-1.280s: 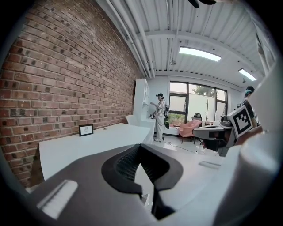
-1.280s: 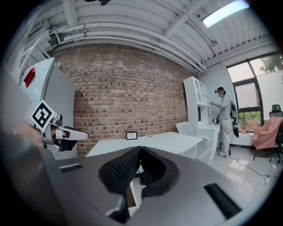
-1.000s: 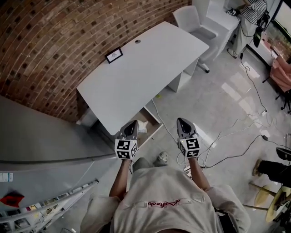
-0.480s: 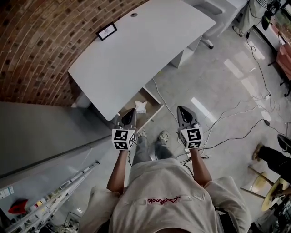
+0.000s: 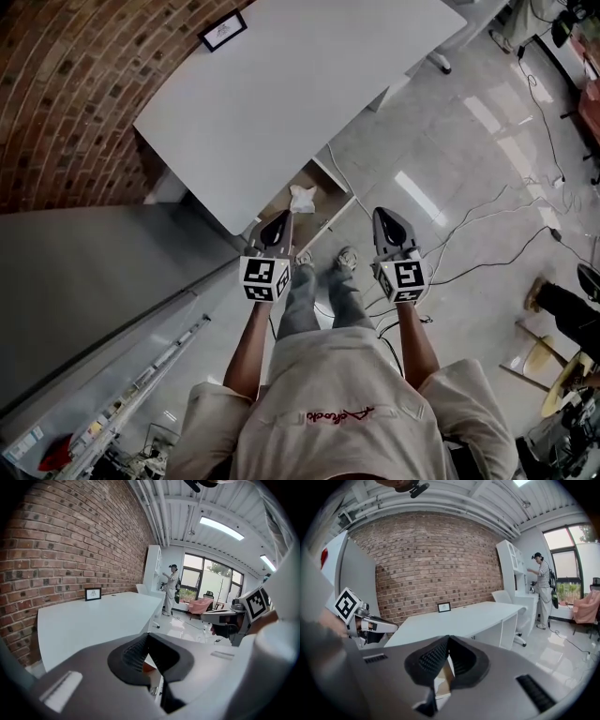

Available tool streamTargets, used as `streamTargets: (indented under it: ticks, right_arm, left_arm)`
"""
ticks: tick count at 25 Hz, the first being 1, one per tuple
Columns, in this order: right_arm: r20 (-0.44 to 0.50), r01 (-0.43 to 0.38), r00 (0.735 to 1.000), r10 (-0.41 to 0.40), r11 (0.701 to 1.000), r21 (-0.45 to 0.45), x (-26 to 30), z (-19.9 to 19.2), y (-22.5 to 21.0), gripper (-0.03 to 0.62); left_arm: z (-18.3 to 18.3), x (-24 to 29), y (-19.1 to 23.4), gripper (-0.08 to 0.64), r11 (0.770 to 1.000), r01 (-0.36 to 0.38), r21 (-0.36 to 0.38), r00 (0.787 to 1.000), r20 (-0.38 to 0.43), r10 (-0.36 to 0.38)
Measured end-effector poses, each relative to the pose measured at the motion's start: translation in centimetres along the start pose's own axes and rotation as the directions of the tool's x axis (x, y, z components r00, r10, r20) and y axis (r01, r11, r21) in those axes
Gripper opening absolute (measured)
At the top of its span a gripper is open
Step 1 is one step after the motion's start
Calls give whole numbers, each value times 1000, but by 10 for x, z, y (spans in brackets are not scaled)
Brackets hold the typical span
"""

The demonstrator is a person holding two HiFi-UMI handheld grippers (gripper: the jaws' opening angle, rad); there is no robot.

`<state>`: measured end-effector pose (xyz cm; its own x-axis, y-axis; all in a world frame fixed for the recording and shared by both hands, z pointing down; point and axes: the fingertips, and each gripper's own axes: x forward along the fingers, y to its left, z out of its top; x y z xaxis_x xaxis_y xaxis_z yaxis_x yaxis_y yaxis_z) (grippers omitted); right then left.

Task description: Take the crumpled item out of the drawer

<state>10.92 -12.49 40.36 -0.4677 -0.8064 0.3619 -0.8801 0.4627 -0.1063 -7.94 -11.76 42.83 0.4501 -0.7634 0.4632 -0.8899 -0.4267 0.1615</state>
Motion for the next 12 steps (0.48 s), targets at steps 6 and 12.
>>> streamTargets:
  ticks: [6, 12]
  right_arm:
    - [-37, 17, 999, -17, 1000, 11, 13, -19, 25, 12]
    - [-55, 22, 998, -22, 1000, 14, 22, -44, 43, 12]
  left_arm:
    - [-21, -6, 21, 9, 1000, 20, -5, 1000, -18, -20]
    - [-61, -7, 24, 9, 998, 65, -14, 995, -69, -66]
